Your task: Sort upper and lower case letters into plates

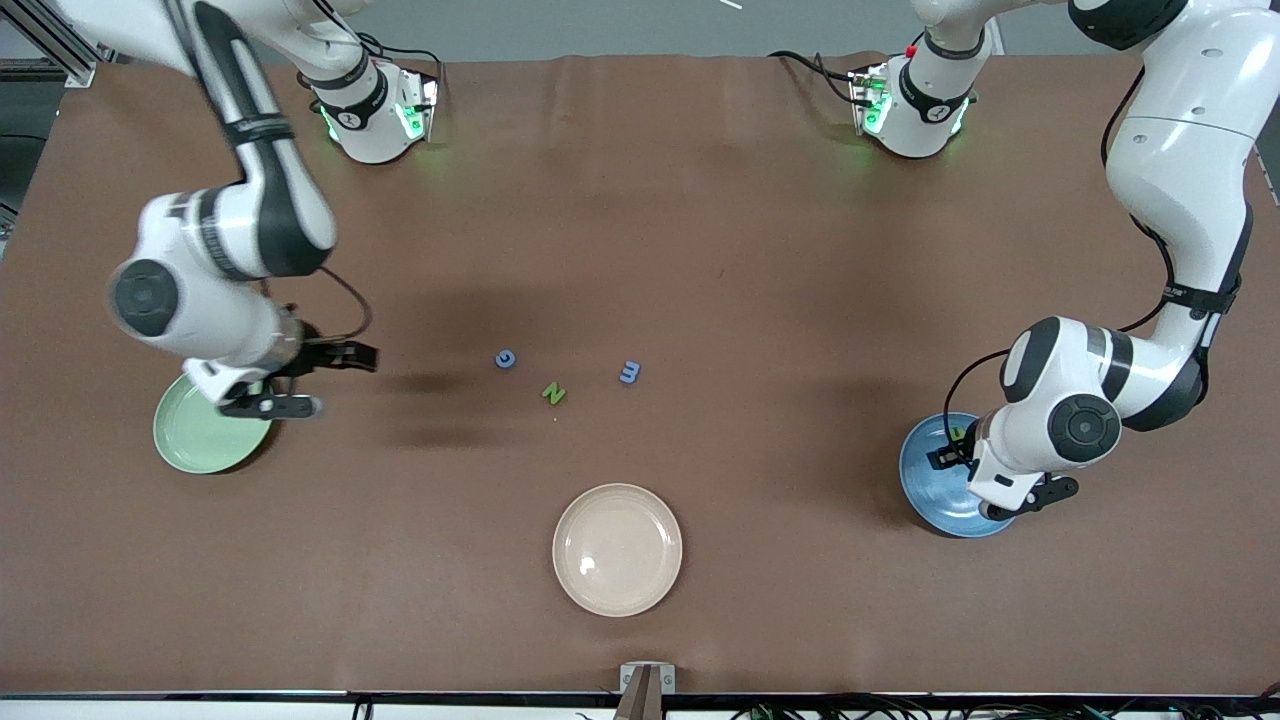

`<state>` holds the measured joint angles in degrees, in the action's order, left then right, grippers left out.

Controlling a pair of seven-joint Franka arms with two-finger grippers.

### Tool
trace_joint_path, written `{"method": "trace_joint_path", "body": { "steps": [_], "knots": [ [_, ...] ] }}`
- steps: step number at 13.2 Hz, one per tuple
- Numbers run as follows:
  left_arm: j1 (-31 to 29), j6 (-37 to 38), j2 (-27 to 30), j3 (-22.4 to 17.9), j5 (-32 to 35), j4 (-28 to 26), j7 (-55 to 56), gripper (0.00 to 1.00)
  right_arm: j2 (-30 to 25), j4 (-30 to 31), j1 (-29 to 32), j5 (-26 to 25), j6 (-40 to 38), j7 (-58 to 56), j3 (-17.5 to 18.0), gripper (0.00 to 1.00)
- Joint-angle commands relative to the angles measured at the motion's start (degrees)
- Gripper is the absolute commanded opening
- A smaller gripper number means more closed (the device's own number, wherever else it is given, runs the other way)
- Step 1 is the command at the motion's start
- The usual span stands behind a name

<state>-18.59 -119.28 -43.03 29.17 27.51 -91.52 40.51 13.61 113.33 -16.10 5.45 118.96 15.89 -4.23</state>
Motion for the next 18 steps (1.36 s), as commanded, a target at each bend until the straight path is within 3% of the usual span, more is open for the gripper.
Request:
{"method": "trace_joint_path", "body": {
  "steps": [1,6,12,18],
  "knots": [
    [-0.21,2.72,1.36,3.59,-0.79,0.02,4.64,0.99,0.71,1.02,-8.39,-0.26,3.72,23.23,-0.60,1.00],
    [-0.04,4.14,1.37,9.14,-0.97,-0.24,15.54,0.99,8.43,-0.29,-19.21,4.83,14.53,50.87,-0.51,1.00],
    [2.15,4.14,0.75,13.62,-0.97,-0.33,28.29,0.99,18.54,-6.61,-22.13,5.19,18.68,54.51,-0.51,1.00],
    [7.95,1.86,0.14,13.63,-5.62,-0.15,37.08,0.99,24.35,-13.91,-22.04,5.10,18.77,54.51,-0.60,0.99]
  ]
}}
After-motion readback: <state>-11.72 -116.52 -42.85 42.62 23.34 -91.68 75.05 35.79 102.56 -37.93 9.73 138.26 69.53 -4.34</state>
